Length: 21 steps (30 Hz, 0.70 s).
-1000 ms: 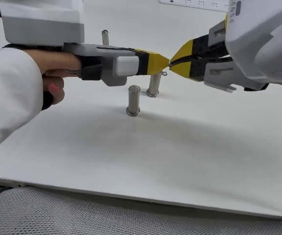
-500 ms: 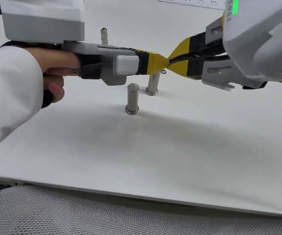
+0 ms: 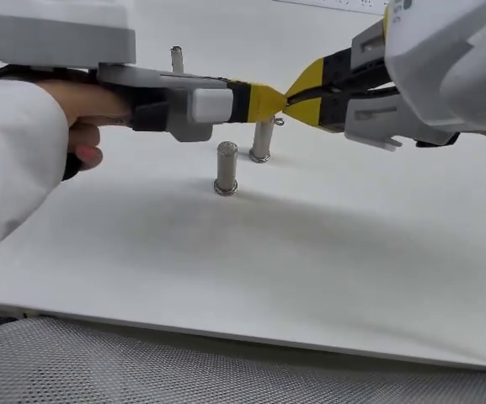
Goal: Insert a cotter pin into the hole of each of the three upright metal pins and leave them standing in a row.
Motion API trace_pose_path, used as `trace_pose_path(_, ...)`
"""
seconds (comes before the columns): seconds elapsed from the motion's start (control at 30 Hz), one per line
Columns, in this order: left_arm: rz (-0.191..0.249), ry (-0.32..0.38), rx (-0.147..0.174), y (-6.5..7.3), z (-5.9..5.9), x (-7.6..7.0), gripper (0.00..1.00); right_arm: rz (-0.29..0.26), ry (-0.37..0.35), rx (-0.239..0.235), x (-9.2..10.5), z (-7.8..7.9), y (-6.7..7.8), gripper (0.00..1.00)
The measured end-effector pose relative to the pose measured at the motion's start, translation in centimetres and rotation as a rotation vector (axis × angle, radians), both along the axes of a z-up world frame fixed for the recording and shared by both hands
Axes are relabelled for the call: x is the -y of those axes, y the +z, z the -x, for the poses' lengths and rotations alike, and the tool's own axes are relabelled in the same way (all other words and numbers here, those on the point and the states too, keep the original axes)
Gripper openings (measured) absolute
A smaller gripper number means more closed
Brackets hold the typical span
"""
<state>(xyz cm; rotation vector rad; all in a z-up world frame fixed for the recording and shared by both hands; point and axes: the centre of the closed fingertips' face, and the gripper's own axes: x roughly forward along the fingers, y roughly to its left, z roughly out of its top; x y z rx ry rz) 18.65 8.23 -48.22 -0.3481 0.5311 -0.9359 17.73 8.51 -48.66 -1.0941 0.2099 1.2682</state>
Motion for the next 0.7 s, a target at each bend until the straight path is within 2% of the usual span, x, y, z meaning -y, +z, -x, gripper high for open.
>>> trace_pose_path(0.17, -0.019, -0.003, 0.002, -0.2, 0.1, -0.1, 0.00, 0.007, 0.013, 0.005, -0.1, 0.0, -0.3, 0.00)
trace_pose_path(0.43, -0.048, -0.006, 0.000, -0.7, 0.3, -0.4, 0.00, 0.001, -0.004, -0.026, 0.0, -0.4, -0.5, 0.01)
trace_pose_path(0.57, -0.062, -0.015, 0.007, -0.9, 0.5, -0.5, 0.00, -0.016, -0.035, -0.082, 0.5, -0.6, -0.6, 0.02)
trace_pose_path(0.7, -0.067, -0.026, 0.021, -0.8, 0.7, -0.6, 0.00, -0.030, -0.055, -0.181, 0.7, -0.4, -1.2, 0.02)
